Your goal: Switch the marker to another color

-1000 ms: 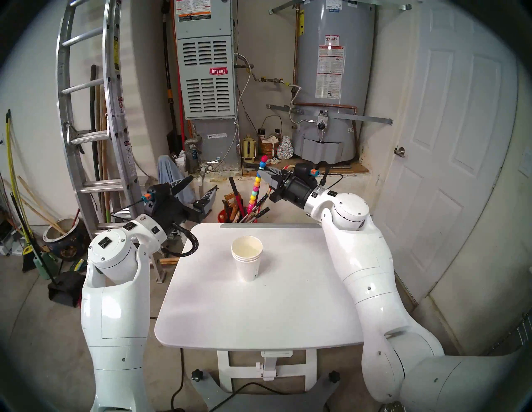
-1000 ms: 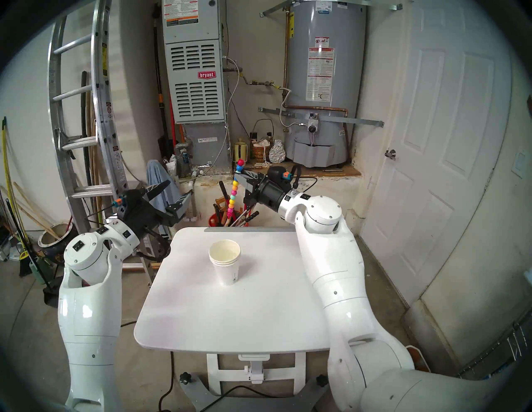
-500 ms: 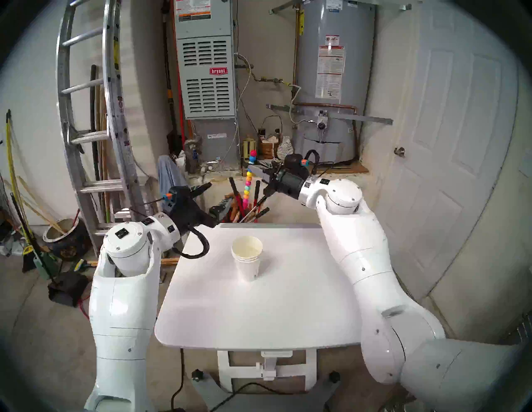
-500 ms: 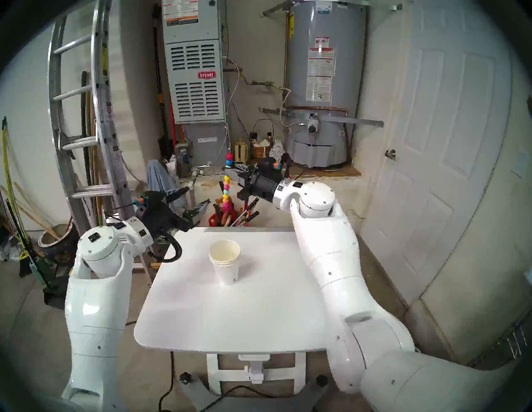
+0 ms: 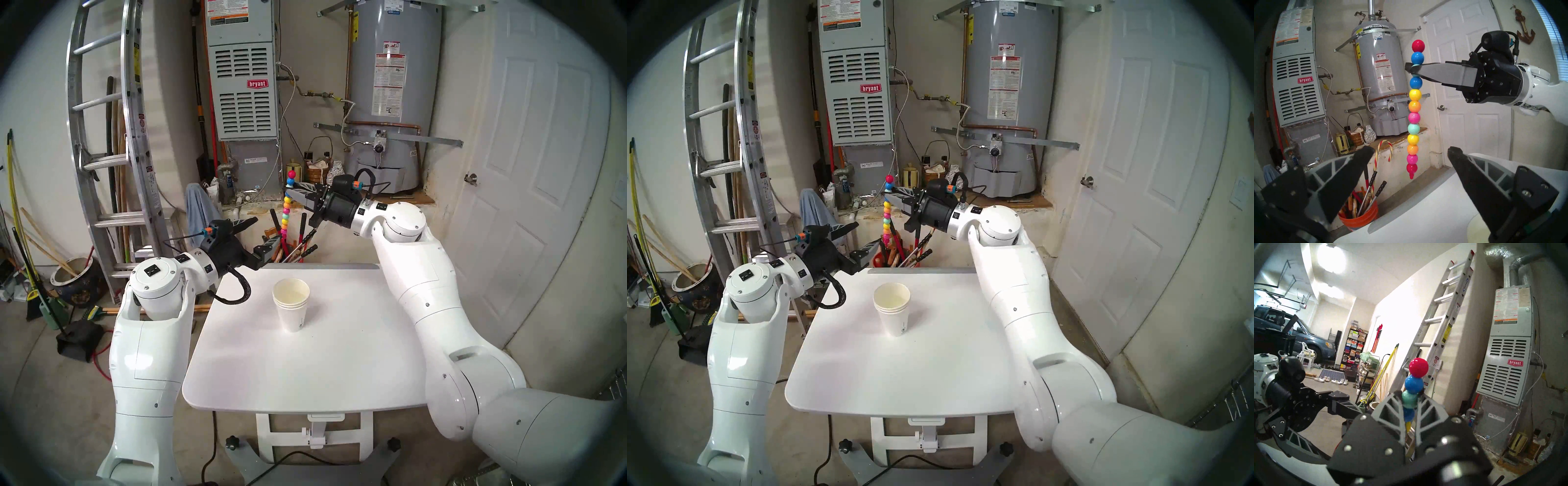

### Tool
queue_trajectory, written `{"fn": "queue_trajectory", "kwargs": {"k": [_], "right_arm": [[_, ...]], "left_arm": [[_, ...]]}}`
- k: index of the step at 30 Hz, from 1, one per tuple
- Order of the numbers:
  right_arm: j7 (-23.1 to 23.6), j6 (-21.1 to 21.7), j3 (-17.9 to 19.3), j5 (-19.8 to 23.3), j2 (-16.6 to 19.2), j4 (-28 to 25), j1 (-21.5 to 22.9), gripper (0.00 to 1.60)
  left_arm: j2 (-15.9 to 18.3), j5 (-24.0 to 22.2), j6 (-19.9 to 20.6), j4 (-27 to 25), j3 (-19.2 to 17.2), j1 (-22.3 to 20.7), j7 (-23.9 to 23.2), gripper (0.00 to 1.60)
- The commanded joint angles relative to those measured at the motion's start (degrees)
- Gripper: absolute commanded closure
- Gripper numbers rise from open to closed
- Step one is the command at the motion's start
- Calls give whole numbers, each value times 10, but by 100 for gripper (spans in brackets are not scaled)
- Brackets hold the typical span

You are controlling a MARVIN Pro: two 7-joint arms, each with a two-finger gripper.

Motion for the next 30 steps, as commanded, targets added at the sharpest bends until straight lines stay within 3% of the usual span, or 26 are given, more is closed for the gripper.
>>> {"fn": "queue_trajectory", "kwargs": {"k": [1,30], "right_arm": [[8,-11,1,9,-9,-12,16,160],[27,3,-4,5,-17,-46,-17,160]], "left_arm": [[-1,-4,-8,-6,0,-13,-2,0],[-4,-7,-13,-5,14,-15,1,0]]}}
